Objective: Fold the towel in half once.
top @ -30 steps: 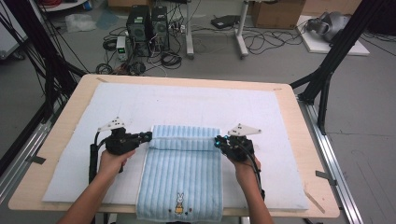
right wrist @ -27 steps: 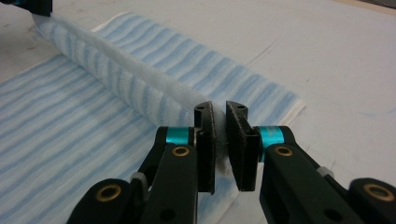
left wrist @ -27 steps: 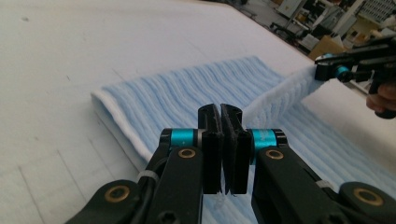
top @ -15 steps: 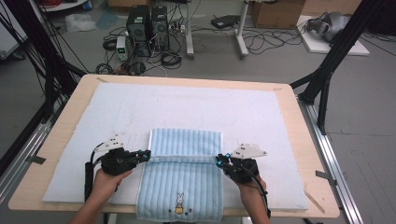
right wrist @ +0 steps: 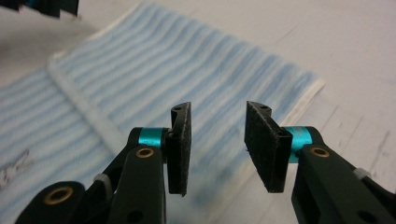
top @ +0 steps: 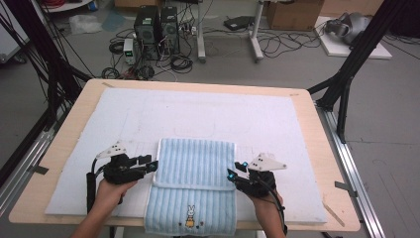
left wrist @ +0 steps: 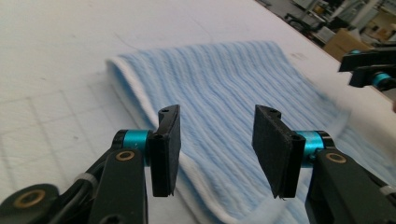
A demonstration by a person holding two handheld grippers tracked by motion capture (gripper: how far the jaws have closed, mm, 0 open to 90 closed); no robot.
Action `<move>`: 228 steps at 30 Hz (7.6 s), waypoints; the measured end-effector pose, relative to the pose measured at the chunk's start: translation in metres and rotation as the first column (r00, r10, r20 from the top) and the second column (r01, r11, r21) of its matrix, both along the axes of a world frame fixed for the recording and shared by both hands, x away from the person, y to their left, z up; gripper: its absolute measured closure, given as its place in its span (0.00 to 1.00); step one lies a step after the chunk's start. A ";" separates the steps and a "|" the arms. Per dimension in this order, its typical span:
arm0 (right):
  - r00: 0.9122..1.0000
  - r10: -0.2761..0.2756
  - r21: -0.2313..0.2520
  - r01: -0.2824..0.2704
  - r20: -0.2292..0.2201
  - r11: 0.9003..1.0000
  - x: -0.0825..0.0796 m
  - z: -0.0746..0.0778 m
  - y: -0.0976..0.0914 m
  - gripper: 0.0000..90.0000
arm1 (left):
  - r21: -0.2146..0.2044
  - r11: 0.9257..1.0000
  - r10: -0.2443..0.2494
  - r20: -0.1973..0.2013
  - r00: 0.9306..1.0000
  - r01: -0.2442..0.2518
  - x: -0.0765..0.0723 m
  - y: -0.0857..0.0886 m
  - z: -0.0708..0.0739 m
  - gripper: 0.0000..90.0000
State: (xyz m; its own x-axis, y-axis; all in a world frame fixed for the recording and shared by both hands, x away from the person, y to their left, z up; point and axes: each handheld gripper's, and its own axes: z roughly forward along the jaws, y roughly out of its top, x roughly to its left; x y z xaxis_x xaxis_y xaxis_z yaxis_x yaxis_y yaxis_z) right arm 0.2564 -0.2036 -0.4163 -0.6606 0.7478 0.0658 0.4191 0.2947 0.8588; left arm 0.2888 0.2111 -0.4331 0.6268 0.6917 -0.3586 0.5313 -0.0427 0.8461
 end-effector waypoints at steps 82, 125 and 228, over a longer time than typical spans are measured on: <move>0.991 -0.099 -0.113 0.089 -0.085 0.990 0.123 -0.010 0.017 0.90 | 0.166 0.986 -0.012 0.011 1.000 0.010 0.126 -0.042 0.009 0.93; 0.973 -0.226 -0.119 0.220 -0.044 0.968 0.152 0.004 -0.008 0.40 | 0.135 0.991 0.015 0.046 0.999 -0.021 0.136 -0.040 -0.001 0.34; 1.000 0.002 -0.214 -0.008 -0.028 0.977 -0.047 -0.011 0.004 0.89 | 0.196 0.974 -0.136 0.095 0.986 0.115 -0.059 -0.027 -0.007 0.87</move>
